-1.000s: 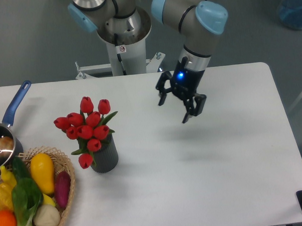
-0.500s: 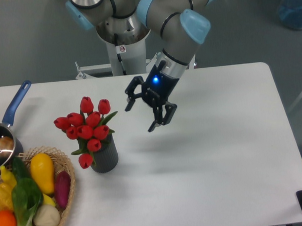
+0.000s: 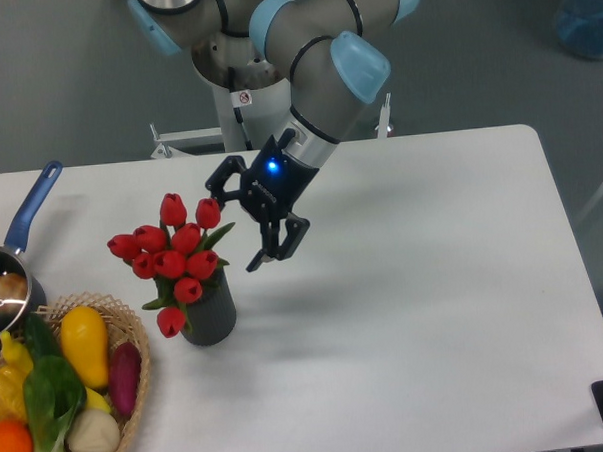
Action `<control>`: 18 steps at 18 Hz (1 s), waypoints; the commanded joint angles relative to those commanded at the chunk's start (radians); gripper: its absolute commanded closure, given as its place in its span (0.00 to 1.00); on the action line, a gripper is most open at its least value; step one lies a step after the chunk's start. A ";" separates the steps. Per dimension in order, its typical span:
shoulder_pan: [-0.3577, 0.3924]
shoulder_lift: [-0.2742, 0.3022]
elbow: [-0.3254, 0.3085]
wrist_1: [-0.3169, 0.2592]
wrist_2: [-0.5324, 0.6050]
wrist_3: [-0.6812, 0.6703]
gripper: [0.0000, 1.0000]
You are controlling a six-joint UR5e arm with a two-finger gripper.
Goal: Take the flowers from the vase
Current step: 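Lower the gripper around the tulip stems and close it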
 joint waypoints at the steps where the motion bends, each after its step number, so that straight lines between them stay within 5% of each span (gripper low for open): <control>1: -0.005 0.000 0.000 0.000 -0.008 -0.002 0.00; 10: -0.051 -0.044 0.015 0.006 -0.011 -0.023 0.01; 12: -0.051 -0.044 0.015 0.006 -0.011 -0.025 0.12; 15: -0.049 -0.046 0.017 0.006 -0.023 -0.023 0.50; 18: -0.038 -0.051 0.017 0.008 -0.060 -0.023 0.76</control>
